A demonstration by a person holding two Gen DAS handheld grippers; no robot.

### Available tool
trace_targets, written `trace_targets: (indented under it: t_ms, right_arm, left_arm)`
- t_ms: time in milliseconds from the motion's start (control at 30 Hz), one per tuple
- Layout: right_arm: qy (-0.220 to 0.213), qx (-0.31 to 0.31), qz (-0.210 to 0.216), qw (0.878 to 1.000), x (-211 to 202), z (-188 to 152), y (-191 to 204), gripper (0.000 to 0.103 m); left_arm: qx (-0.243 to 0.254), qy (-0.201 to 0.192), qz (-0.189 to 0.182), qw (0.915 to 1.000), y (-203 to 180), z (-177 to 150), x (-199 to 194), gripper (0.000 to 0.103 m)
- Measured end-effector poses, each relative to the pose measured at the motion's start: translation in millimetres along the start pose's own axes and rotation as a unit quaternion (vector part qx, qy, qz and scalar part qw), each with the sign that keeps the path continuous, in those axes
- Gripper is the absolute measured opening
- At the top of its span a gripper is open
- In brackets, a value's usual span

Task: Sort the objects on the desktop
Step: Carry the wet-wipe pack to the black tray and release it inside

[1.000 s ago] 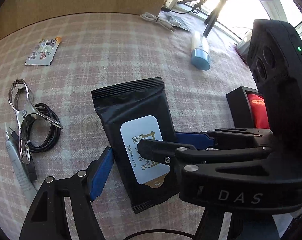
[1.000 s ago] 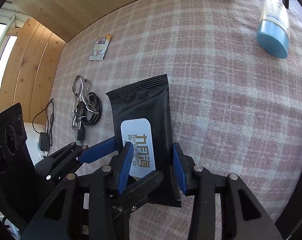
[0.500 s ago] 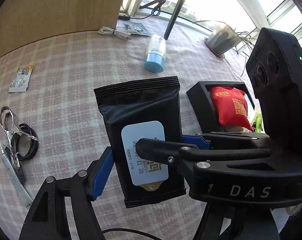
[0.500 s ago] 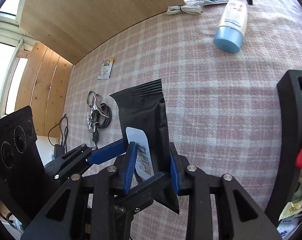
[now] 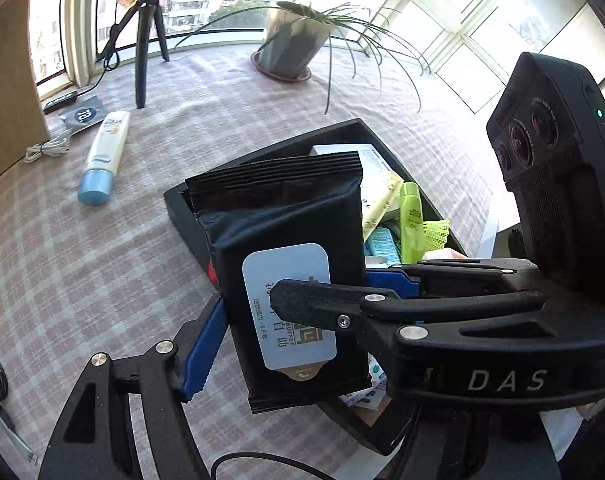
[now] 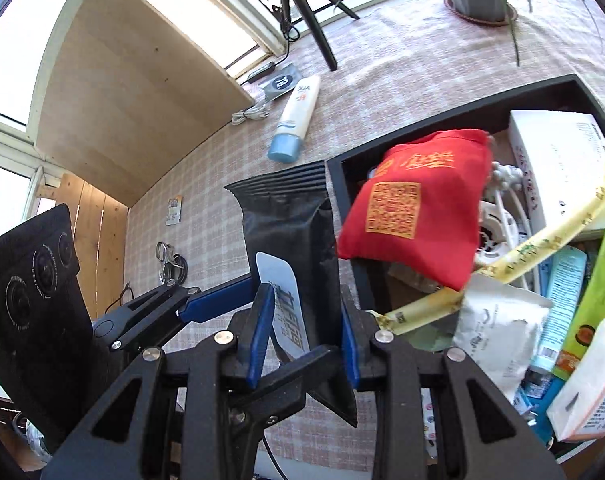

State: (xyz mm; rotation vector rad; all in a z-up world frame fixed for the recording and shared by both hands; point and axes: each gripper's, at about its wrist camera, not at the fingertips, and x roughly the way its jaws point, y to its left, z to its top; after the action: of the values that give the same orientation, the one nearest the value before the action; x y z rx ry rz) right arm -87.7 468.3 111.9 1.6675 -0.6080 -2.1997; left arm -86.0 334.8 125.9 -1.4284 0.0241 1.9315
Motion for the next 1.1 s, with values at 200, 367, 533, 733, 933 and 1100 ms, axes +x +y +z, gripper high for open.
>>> trace_targets:
  t_ms: [200, 367, 533, 733, 933, 1100]
  right_arm:
    - [-0.031, 0.049, -0.021, 0.998, -37.1, -9.3, -46.4, 0.031]
    - [-0.048, 0.078, -0.028, 0.995, -57.7, -15.8, -77.0, 0.031]
    - [-0.073, 0.073, -0.092, 0.99, -74.0, -15.3, -82.2, 0.043]
    - [-0.106, 0.071, -0.1, 0.987, -88.9, -7.1, -80.4, 0.058]
    - [-0.095, 0.04, -0.095, 0.99, -74.1, 4.8, -55.2, 0.058]
    - [-0.083, 0.006, -0.082, 0.993, -48.0, 17.1, -21.0, 0.058]
  left_arm:
    - [0.033, 0.026, -0.027, 0.9988, -50.6, 14.8, 27.0, 0.069]
    - [0.049, 0.038, -0.031, 0.9976, -76.8, 19.8, 41.5, 0.069]
    - [0.06, 0.035, -0.004, 0.9976, -82.9, 18.4, 43.1, 0.068]
    - [0.053, 0.017, 0.017, 0.9983, -64.6, 15.2, 24.8, 0.068]
    - [0.014, 0.001, 0.042, 0.999, -22.4, 11.2, -0.5, 0.068]
    - [-0.031, -0.017, 0.088, 0.9955, 30.5, 2.1, -25.8, 0.068]
